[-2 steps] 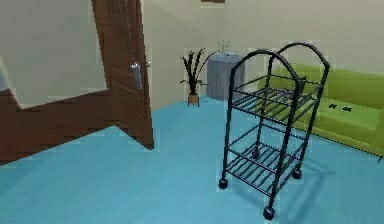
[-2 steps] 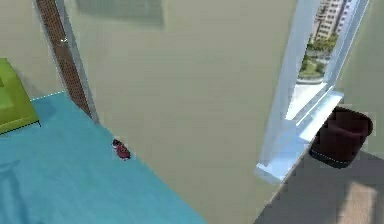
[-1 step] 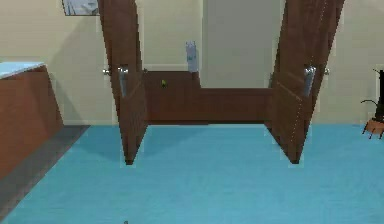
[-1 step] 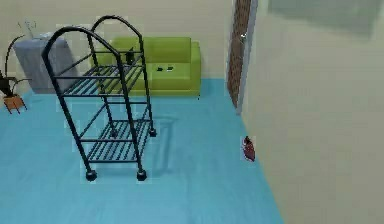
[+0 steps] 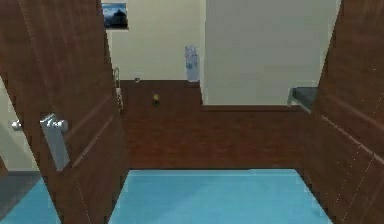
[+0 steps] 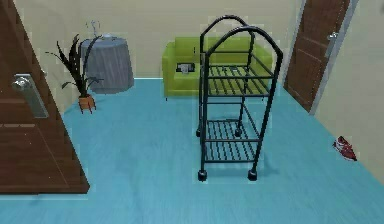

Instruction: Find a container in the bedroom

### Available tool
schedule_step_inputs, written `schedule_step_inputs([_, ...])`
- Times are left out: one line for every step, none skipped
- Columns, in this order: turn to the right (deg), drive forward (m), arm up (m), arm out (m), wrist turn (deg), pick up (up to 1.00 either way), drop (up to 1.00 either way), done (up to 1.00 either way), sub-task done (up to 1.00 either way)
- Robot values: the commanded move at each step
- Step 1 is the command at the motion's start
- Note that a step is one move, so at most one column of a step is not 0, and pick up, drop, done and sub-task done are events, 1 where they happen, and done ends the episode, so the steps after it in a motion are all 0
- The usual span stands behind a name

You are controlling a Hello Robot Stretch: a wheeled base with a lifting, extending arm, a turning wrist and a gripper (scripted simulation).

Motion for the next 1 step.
schedule_step_inputs([-3.0, 0.00, 0.00, 0.00, 0.0, 0.00, 0.00, 0.00, 0.00])
